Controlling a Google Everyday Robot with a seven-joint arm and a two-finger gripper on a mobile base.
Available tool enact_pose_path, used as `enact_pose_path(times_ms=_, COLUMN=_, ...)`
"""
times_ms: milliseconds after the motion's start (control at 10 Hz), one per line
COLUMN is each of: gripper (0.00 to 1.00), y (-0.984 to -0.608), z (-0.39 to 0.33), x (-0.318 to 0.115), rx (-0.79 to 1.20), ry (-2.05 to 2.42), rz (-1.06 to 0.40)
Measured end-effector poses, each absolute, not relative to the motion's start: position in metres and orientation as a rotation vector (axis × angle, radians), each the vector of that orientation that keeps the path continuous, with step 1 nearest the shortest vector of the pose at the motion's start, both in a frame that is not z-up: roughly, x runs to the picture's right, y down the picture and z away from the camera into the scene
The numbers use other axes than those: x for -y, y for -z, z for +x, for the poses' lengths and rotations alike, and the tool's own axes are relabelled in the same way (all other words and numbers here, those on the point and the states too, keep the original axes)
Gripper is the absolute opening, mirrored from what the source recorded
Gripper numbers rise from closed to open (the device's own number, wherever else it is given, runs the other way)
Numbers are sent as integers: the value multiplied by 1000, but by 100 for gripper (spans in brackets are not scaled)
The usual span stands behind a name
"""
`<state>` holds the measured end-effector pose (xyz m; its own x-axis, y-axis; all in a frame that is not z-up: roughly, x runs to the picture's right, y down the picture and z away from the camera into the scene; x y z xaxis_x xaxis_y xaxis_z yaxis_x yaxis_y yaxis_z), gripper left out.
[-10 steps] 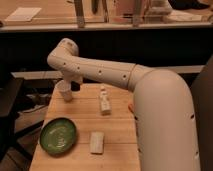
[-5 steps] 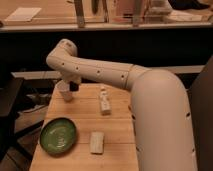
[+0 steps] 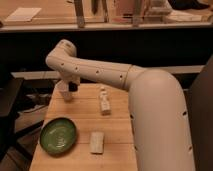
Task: Place the eraser in the ceramic cup
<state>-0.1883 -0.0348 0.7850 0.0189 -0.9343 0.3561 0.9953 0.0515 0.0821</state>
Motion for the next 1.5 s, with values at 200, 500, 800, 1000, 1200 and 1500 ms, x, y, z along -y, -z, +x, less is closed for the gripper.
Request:
enact_pose_path(times_ms=200, gripper=3, y=-786, z=-192, x=33, rx=361, ry=1519, rz=-211)
enact_pose_path(times_ms=500, gripper=3, y=-788, z=-196, x=31, rx=370, ry=1519, rz=-213)
enact_pose_path(times_ms=800, gripper=3, y=-790, z=-206, x=26, rx=383, ry=1525, rz=-215)
enact_pose_path(times_ms=1000, gripper=3, y=-793, z=-208, x=23, rx=388, ry=1525, rz=-217)
enact_pose_path(times_ms=1200, gripper=3, y=-795, z=-214, x=19, rx=395, ry=1527, rz=-223)
enact_pose_path(times_ms=1500, gripper=3, y=-798, z=-221, x=15, rx=402, ry=1528, rz=-229)
